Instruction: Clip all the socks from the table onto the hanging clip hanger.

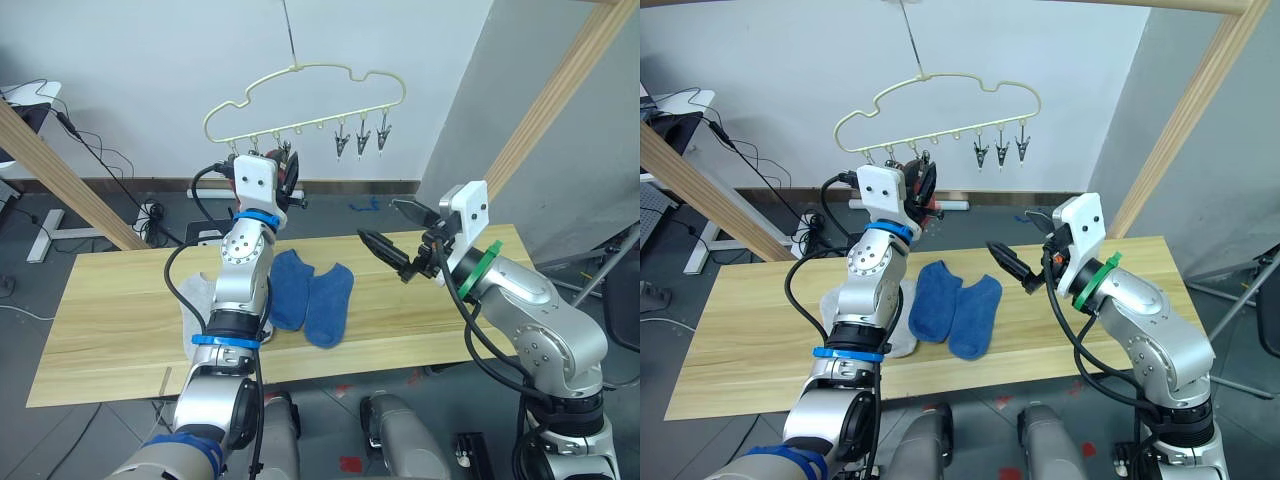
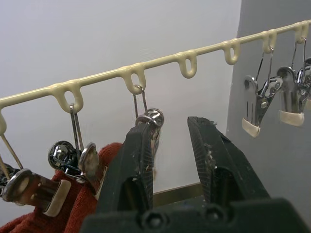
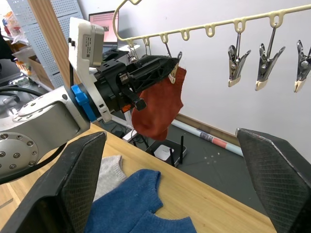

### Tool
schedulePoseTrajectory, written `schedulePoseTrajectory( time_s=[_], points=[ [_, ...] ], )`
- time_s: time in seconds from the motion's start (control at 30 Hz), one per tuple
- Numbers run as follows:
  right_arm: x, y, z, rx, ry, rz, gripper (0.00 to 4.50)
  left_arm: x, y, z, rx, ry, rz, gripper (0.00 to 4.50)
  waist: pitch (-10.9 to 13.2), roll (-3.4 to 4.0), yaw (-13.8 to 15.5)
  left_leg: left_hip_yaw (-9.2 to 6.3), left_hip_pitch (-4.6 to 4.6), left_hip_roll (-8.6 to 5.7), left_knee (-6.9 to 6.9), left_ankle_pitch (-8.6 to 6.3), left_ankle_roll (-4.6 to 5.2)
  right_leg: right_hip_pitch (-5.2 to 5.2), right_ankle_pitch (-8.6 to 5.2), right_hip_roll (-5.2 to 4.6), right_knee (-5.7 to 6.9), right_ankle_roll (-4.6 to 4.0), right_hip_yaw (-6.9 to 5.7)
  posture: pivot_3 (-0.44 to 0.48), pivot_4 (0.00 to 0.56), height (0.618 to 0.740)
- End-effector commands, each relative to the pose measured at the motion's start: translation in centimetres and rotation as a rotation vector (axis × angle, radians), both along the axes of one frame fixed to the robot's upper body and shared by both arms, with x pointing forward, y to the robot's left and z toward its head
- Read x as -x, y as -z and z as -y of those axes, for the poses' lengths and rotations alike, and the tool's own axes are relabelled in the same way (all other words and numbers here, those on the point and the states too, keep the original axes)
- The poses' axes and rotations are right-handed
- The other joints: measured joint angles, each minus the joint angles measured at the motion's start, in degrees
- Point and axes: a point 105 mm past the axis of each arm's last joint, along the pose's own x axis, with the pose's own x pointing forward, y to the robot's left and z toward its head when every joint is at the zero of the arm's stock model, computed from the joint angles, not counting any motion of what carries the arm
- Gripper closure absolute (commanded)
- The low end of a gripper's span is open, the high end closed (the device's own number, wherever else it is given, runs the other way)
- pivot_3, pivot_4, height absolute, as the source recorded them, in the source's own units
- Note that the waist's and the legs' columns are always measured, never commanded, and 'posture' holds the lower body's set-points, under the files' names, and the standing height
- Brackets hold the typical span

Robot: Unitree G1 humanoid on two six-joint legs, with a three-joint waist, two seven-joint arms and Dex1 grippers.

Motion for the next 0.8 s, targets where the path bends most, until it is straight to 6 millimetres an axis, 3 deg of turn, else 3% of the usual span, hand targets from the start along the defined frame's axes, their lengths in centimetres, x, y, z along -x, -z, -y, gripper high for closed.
schedulePoseTrajectory(
  time_s=[0.03,0.37,0.47,0.57,0.8],
  points=[
    [0.24,-1.22,0.17,-0.021,-0.001,0.049,0.00,0.21,-1.35,0.19,0.010,-0.002,0.051,3.19,0.00,0.00,0.00,0.00,0.00,0.00,0.00,0.00,0.00,0.00,0.00,0.00,0.00,0.00,0.00,-0.182,0.256,0.740],
    [0.13,-1.23,0.07,-0.019,0.002,0.050,0.00,0.35,-1.26,-0.13,0.011,-0.056,0.049,3.19,0.00,0.00,0.01,0.00,0.00,0.00,0.00,0.00,0.00,0.00,0.00,0.00,0.00,0.00,0.01,-0.178,0.253,0.740],
    [0.09,-1.26,0.00,-0.018,0.001,0.052,0.00,0.48,-1.25,-0.05,0.014,-0.062,0.052,2.65,0.00,0.00,0.02,0.00,0.00,0.00,0.00,0.00,0.00,0.00,0.00,0.00,0.00,0.00,0.00,-0.176,0.248,0.740],
    [0.07,-1.31,-0.02,-0.017,-0.001,0.054,0.00,0.41,-1.30,-0.07,0.022,-0.072,0.051,1.81,0.00,0.00,0.02,0.00,0.00,0.00,0.00,0.00,0.00,0.00,0.00,0.00,0.01,0.00,0.00,-0.177,0.245,0.740],
    [0.01,-1.35,0.16,-0.015,0.006,0.054,0.00,0.10,-1.21,0.34,0.036,-0.061,0.040,1.81,0.00,0.00,0.00,0.00,0.00,-0.01,0.01,0.00,0.00,0.00,0.00,0.00,0.00,0.00,0.01,-0.187,0.248,0.740]
  ],
)
